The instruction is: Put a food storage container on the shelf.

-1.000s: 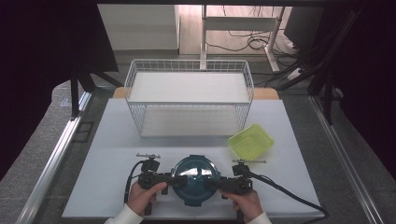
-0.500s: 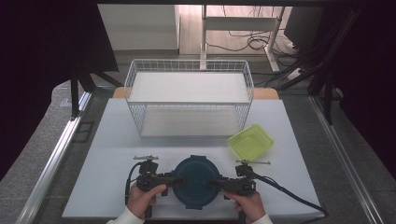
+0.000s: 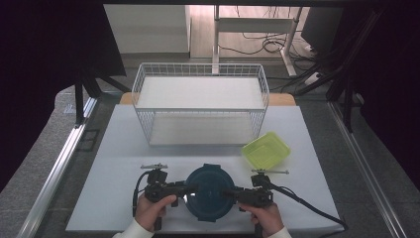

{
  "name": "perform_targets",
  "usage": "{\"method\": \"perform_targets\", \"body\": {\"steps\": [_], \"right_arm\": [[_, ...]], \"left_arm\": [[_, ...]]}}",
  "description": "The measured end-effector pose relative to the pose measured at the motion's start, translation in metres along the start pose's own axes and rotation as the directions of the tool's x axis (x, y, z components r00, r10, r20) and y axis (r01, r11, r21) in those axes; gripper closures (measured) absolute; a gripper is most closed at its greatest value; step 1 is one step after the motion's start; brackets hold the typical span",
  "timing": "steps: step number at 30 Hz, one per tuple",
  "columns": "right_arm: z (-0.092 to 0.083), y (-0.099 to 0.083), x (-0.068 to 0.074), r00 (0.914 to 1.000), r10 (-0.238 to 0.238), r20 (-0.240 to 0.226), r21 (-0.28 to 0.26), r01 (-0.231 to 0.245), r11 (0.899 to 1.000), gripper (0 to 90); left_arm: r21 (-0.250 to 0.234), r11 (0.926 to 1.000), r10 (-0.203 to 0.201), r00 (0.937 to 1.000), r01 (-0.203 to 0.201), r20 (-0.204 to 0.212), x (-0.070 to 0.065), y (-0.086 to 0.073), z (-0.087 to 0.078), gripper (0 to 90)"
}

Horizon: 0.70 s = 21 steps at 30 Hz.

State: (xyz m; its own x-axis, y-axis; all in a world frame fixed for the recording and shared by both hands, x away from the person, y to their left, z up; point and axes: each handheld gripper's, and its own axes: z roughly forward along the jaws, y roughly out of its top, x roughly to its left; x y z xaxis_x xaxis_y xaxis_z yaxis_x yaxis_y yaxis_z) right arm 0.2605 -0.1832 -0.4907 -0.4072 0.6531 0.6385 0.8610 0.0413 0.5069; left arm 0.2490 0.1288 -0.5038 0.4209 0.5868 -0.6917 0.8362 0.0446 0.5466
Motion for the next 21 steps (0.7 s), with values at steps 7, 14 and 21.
{"method": "perform_targets", "body": {"steps": [7,14,21], "right_arm": [[-0.001,0.002,0.002,0.9997,-0.022,0.008,-0.004,0.022,1.0,36.8],[-0.002,0.01,0.004,0.9995,-0.029,0.012,-0.014,0.029,0.999,36.8],[-0.007,0.022,0.006,0.9991,-0.041,0.013,-0.038,0.041,0.998,36.8]], "left_arm": [[0.002,0.9999,0.011,0.9999,-0.011,0.003,-0.001,0.003,-0.001,38.1],[-0.01,0.9998,0.016,0.9999,-0.016,0.003,-0.002,0.01,-0.001,37.8],[-0.024,0.9992,0.034,0.9994,-0.033,0.007,-0.005,0.023,-0.001,38.1]]}}
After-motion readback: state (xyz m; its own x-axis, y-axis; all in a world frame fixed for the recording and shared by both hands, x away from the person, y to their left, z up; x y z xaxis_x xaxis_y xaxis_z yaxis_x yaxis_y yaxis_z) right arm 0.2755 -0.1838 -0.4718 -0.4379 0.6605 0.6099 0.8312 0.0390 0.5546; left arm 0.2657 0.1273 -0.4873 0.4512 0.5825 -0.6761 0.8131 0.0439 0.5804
